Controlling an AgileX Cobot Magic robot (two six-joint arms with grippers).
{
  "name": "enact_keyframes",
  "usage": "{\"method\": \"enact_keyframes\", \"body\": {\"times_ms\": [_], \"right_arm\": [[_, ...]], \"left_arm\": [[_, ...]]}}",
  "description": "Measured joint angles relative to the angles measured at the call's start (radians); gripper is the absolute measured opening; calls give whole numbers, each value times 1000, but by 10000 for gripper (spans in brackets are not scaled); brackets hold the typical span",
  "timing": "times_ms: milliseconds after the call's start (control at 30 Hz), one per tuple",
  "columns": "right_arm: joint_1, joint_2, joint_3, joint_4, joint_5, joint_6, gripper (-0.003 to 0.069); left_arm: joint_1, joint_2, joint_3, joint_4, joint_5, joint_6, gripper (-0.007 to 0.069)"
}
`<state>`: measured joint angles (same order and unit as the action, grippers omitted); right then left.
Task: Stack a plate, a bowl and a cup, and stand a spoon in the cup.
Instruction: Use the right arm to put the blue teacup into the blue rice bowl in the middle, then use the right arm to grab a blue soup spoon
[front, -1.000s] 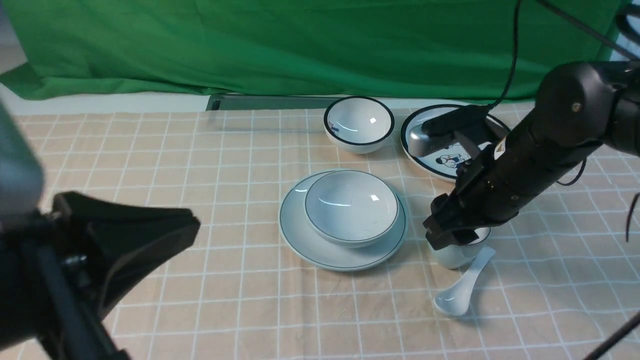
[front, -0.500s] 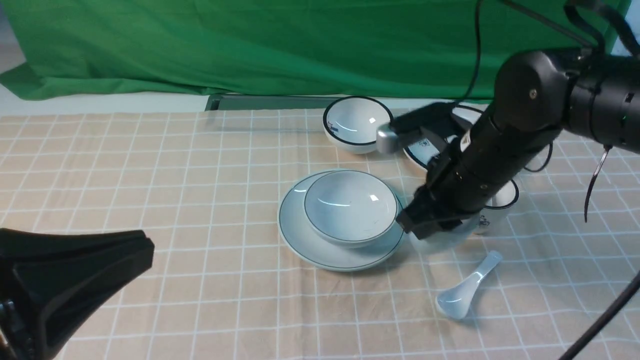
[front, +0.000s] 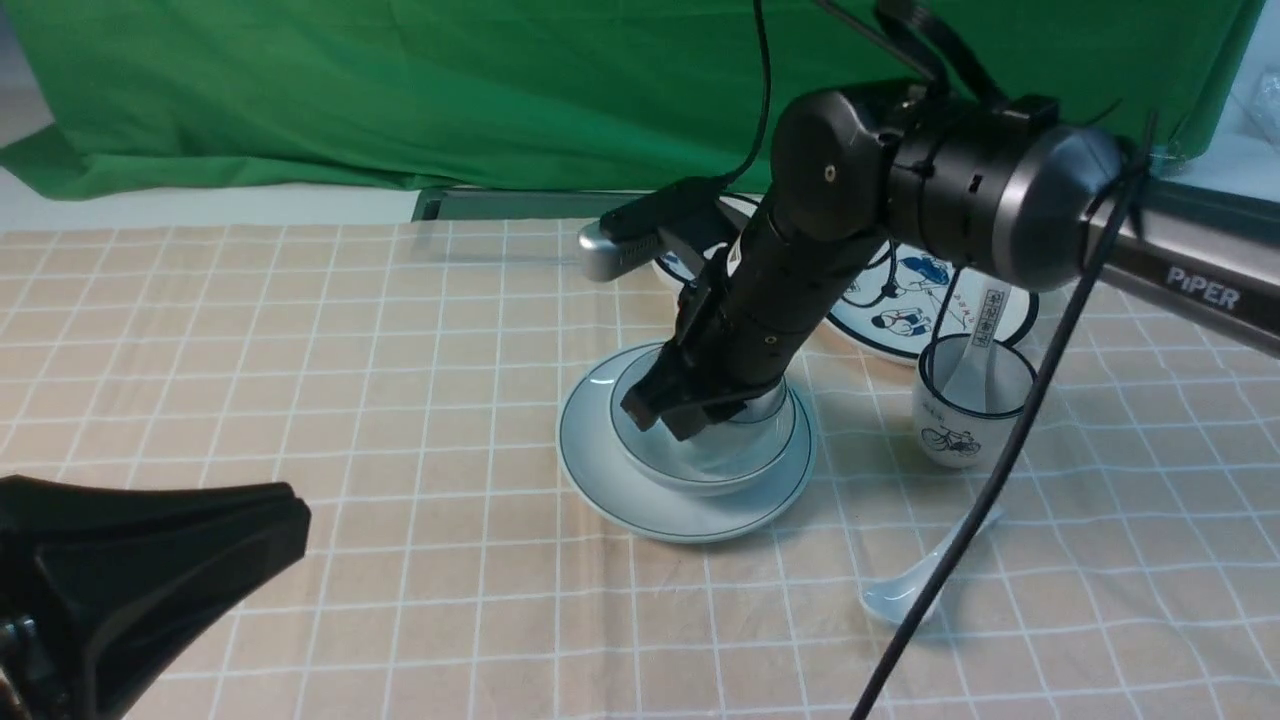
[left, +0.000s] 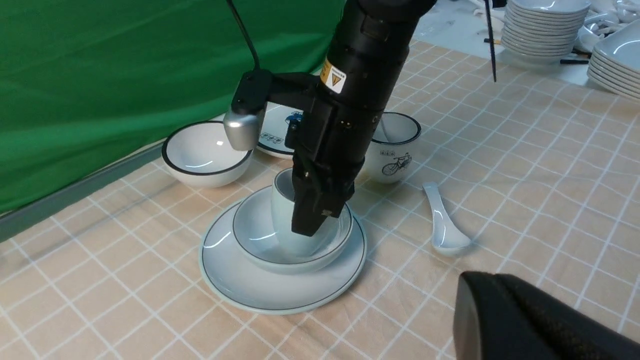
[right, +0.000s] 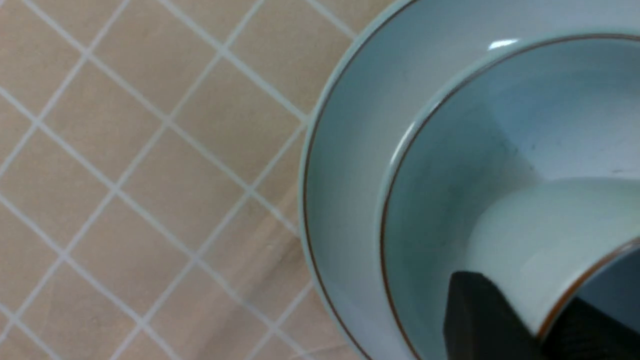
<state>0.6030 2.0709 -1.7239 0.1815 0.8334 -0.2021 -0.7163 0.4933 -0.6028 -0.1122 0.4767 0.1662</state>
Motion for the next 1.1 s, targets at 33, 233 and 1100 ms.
{"method": "enact_keyframes", "body": {"times_ms": [33,233,1100], "right_arm": [[0,1,-3,0,0,0,99],[0,15,-16,-1,2,19,304],[-74,-526,483,-296,222,546,227]], "left_arm": [[0,0,0,0,0,0,1],[0,0,0,-3,0,-5,1],[0,0,0,-1,-10,-6,2]]}}
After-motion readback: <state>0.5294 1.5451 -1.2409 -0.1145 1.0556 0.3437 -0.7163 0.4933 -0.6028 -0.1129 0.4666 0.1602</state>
